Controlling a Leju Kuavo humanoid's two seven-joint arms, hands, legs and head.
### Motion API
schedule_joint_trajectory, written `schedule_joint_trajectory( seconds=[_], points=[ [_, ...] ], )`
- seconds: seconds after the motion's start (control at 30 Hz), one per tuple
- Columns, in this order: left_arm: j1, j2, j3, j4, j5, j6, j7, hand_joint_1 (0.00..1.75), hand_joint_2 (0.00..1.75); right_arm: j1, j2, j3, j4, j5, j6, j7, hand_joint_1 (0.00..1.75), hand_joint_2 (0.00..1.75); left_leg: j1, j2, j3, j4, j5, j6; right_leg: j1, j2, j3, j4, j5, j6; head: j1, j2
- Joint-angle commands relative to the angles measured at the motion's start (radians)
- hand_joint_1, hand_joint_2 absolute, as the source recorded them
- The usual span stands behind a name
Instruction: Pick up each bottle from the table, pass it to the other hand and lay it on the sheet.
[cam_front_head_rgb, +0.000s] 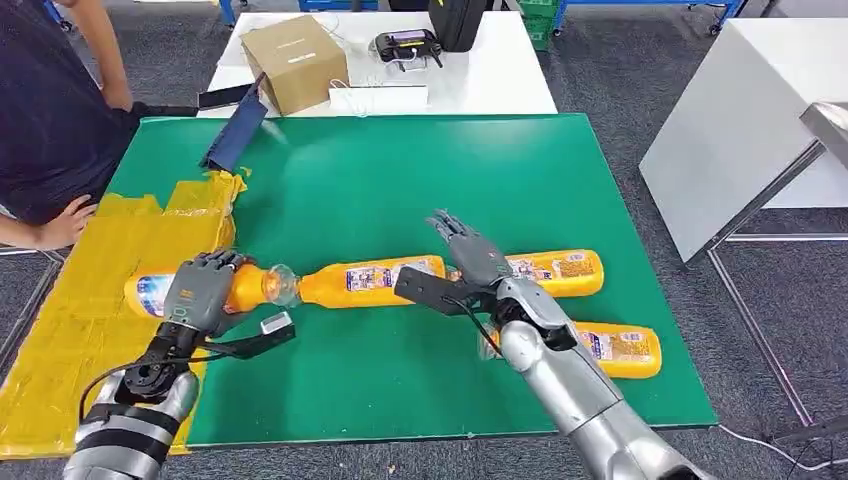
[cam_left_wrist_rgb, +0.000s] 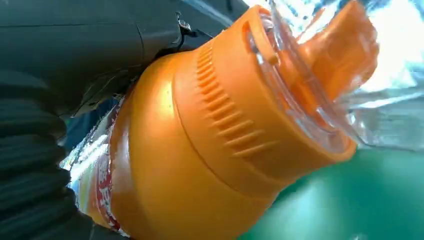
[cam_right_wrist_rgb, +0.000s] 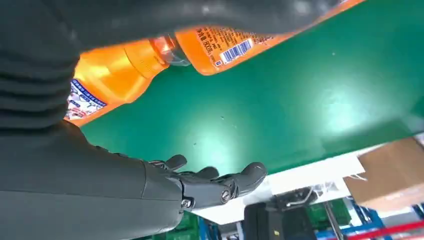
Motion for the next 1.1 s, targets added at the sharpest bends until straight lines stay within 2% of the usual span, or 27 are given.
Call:
schedule_joint_trajectory(
  seconds=[0.03, 0.2, 0.3, 0.37, 0.4, 0.43, 0.5, 0.6, 0.63, 0.77, 0.87, 1.1],
  points=[
    [-0.077, 0.104, -0.094, 0.209, 0.021, -0.078, -0.039, 1.75, 1.75, -0.085, 0.005, 0.057, 0.16, -0.006, 0.004, -0.005, 0.0, 0.0, 0.001, -0.001, 0.002, 0.001, -0.001, -0.001, 0.0, 0.006, 0.002, 0.001, -0.001, -0.002, 0.0, 0.0],
    [-0.135, 0.163, -0.155, 0.314, 0.064, -0.162, -0.091, 1.75, 1.75, -0.142, 0.041, 0.078, 0.264, -0.011, 0.011, -0.026, 0.0, 0.0, 0.001, 0.0, 0.0, 0.001, -0.001, -0.002, 0.0, 0.007, 0.0, 0.001, -0.001, -0.002, 0.0, 0.0],
    [-0.144, 0.171, -0.164, 0.331, 0.069, -0.169, -0.095, 1.75, 1.75, -0.148, 0.046, 0.08, 0.279, -0.012, 0.009, -0.03, 0.0, 0.0, 0.001, 0.001, 0.0, 0.0, 0.0, -0.002, 0.0, 0.007, -0.001, 0.001, 0.0, -0.002, 0.0, 0.0],
    [-0.169, 0.212, -0.208, 0.353, 0.087, -0.228, -0.135, 1.75, 1.75, -0.165, 0.057, 0.089, 0.314, -0.015, 0.01, -0.037, 0.0, 0.0, 0.0, 0.0, 0.0, 0.0, 0.0, -0.003, 0.0, 0.005, -0.001, 0.002, -0.001, -0.002, 0.0, 0.0],
    [-0.183, 0.237, -0.228, 0.361, 0.119, -0.26, -0.177, 0.0, 1.75, -0.177, 0.064, 0.097, 0.336, -0.015, 0.014, -0.042, 0.0, 0.0, 0.001, 0.0, 0.0, 0.0, 0.0, -0.003, 0.0, 0.007, -0.001, 0.003, -0.001, -0.003, 0.0, 0.0],
    [-0.194, 0.253, -0.238, 0.369, 0.15, -0.274, -0.197, 0.0, 0.0, -0.19, 0.074, 0.102, 0.365, -0.017, 0.014, -0.049, 0.0, 0.0, 0.001, 0.001, -0.001, 0.001, 0.001, -0.003, 0.001, 0.006, -0.002, 0.003, 0.0, -0.002, 0.0, 0.0],
    [-0.24, 0.295, -0.291, 0.407, 0.24, -0.374, -0.305, 0.0, 0.0, -0.228, 0.103, 0.121, 0.44, -0.024, 0.025, -0.072, 0.0, 0.0, 0.002, 0.002, 0.0, 0.001, 0.0, -0.004, 0.001, 0.01, -0.002, 0.005, -0.001, -0.004, 0.0, 0.0],
    [-0.25, 0.331, -0.321, 0.39, 0.371, -0.419, -0.384, 0.0, 0.0, -0.264, 0.133, 0.138, 0.524, -0.034, 0.018, -0.09, 0.0, 0.0, 0.001, 0.004, -0.001, 0.001, 0.001, -0.004, 0.001, 0.009, -0.005, 0.008, 0.0, -0.003, 0.0, 0.0],
    [-0.246, 0.332, -0.329, 0.371, 0.431, -0.437, -0.403, 0.0, 0.0, -0.279, 0.147, 0.141, 0.565, -0.041, 0.016, -0.098, 0.0, 0.0, 0.001, 0.005, 0.0, 0.001, 0.001, -0.005, 0.001, 0.011, -0.005, 0.008, 0.0, -0.003, 0.0, 0.0],
    [-0.241, 0.329, -0.347, 0.356, 0.445, -0.442, -0.391, 0.0, 0.0, -0.284, 0.151, 0.142, 0.582, -0.045, 0.011, -0.104, 0.0, 0.0, 0.0, 0.001, -0.001, 0.0, 0.003, -0.005, 0.0, 0.004, -0.006, 0.008, 0.0, -0.002, 0.0, 0.0],
    [-0.24, 0.33, -0.354, 0.354, 0.45, -0.443, -0.385, 0.0, 0.0, -0.285, 0.151, 0.144, 0.584, -0.046, 0.009, -0.106, 0.0, 0.0, 0.0, 0.0, -0.002, 0.0, 0.003, -0.005, 0.0, 0.004, -0.006, 0.008, 0.0, -0.002, 0.0, 0.0],
    [-0.213, 0.305, -0.337, 0.29, 0.745, -0.542, -0.52, 0.0, 0.0, -0.32, 0.186, 0.179, 0.706, -0.028, -0.004, -0.124, 0.0, 0.0, 0.001, -0.001, -0.001, 0.001, 0.003, -0.006, 0.0, 0.006, -0.005, 0.009, -0.001, -0.003, 0.0, 0.0]
  ],
)
